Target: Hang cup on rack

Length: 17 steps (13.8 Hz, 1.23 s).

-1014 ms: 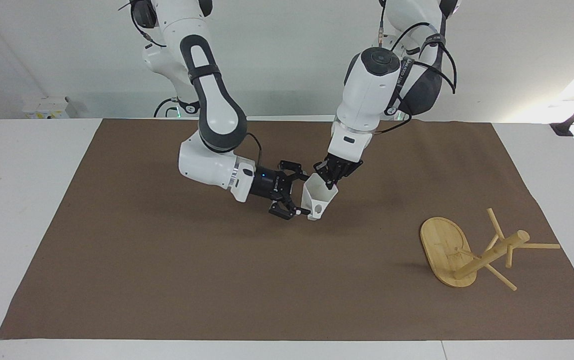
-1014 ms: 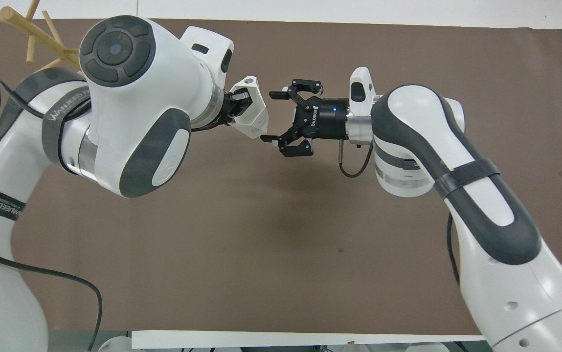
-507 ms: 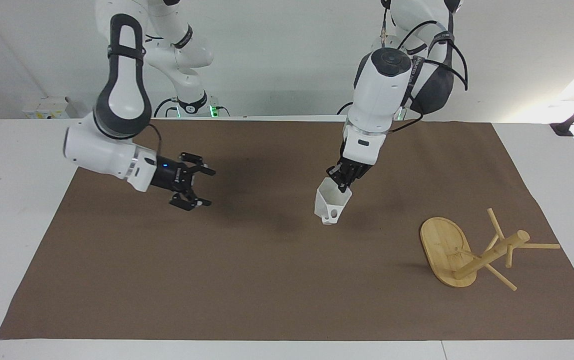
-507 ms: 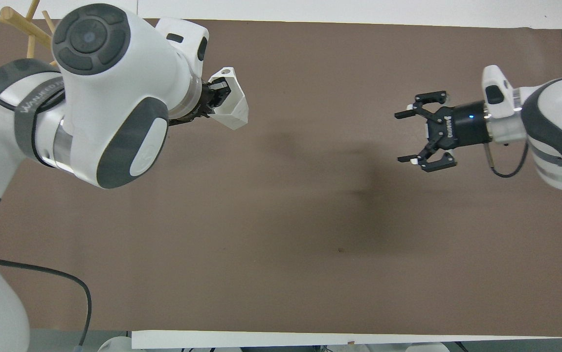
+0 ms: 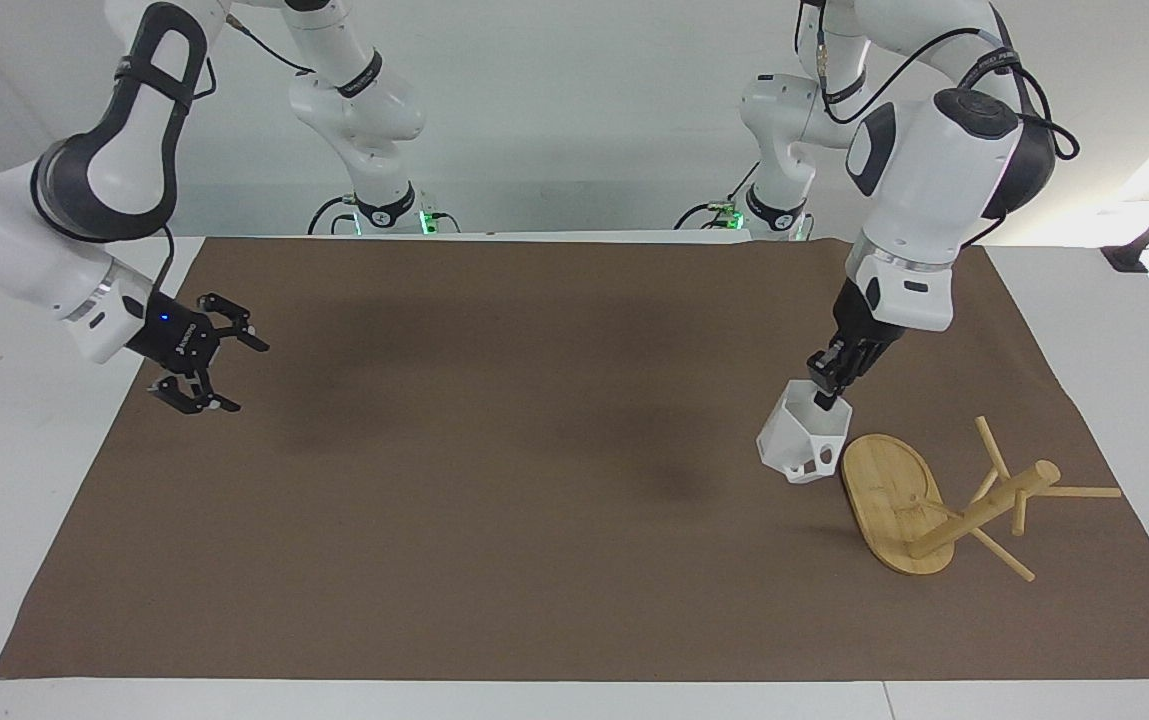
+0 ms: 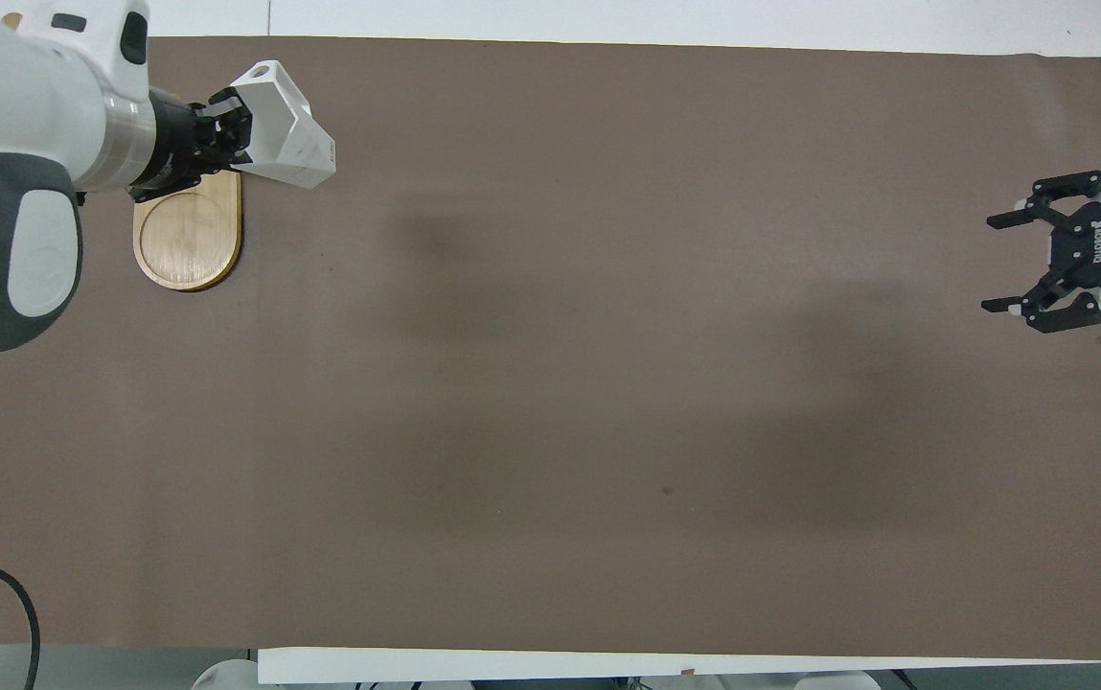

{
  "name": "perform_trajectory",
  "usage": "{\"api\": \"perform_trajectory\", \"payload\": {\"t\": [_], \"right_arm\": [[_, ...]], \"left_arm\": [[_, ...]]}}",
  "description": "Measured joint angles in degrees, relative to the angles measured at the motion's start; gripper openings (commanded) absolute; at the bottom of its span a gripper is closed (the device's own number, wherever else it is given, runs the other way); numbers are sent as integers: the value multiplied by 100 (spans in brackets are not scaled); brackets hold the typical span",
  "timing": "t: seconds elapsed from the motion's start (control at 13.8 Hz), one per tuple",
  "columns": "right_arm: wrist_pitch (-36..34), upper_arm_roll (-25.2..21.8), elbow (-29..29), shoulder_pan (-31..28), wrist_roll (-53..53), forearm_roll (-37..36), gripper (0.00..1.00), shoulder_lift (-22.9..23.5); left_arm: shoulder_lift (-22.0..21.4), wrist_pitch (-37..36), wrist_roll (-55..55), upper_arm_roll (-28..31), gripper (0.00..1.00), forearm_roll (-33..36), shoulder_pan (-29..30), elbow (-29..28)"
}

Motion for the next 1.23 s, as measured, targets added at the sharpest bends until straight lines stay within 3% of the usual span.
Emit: {"api": "perform_trajectory", "payload": {"t": [0.29, 0.43, 0.65, 0.87, 1.23], "right_arm": [[-441, 178, 232, 141, 2194, -1247, 100, -809], [-1170, 256, 667, 294, 3510, -1802, 100, -1078], [-2287, 285, 1453, 831, 5992, -2392, 100, -1066], [-2709, 328, 1709, 992, 8134, -2446, 100, -855], [-2903, 299, 1694, 945, 9123, -2461, 100, -703]], "left_arm": [[-461, 2193, 184, -7, 0, -152, 120, -1656], [-496, 3092, 218, -9, 0, -379, 122, -2098], [-263, 4332, 220, -9, 0, -656, 135, -2381], [-30, 4607, 221, -14, 0, -736, 221, -2381], [80, 4622, 221, -17, 0, -741, 463, -2380]]}}
